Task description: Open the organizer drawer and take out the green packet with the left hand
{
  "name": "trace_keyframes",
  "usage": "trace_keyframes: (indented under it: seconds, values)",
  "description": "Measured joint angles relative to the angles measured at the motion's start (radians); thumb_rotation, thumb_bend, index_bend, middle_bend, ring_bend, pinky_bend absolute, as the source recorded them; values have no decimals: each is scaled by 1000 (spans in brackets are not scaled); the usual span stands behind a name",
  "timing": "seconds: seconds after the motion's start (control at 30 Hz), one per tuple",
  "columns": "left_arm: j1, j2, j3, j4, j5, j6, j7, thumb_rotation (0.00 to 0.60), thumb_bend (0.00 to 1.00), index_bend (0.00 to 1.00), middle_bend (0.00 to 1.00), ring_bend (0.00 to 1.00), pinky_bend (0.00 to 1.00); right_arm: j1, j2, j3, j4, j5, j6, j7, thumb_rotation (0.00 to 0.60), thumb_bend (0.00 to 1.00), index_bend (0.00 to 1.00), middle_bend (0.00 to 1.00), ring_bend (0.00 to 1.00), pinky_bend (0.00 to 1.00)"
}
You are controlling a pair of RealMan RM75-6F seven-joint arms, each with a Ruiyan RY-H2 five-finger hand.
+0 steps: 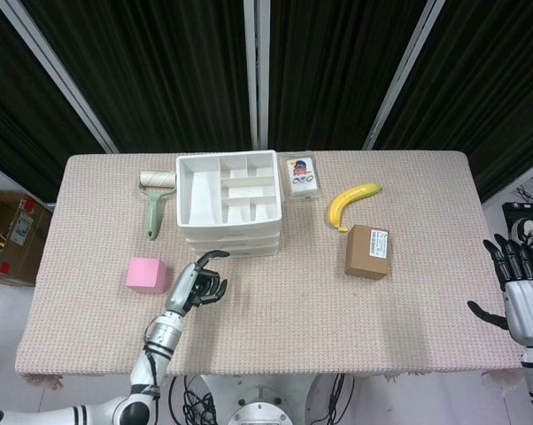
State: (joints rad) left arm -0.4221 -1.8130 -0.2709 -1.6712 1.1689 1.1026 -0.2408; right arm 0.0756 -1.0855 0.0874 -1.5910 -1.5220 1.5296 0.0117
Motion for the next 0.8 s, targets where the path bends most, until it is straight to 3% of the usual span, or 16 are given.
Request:
trace_keyframes:
  seconds: [0.33, 0.8]
  values:
    - [-16, -199, -83, 92, -40, 65, -181, 600, 458, 185, 840, 904, 1000, -5, -1, -5, -8, 3, -2, -10, 600, 26, 0, 0, 0, 0]
    - [-42, -299, -107, 173, 1, 90, -264, 600, 459, 187, 840, 903, 1000, -22, 3, -16, -15, 15, -1, -15, 600, 26, 0, 0, 0, 0]
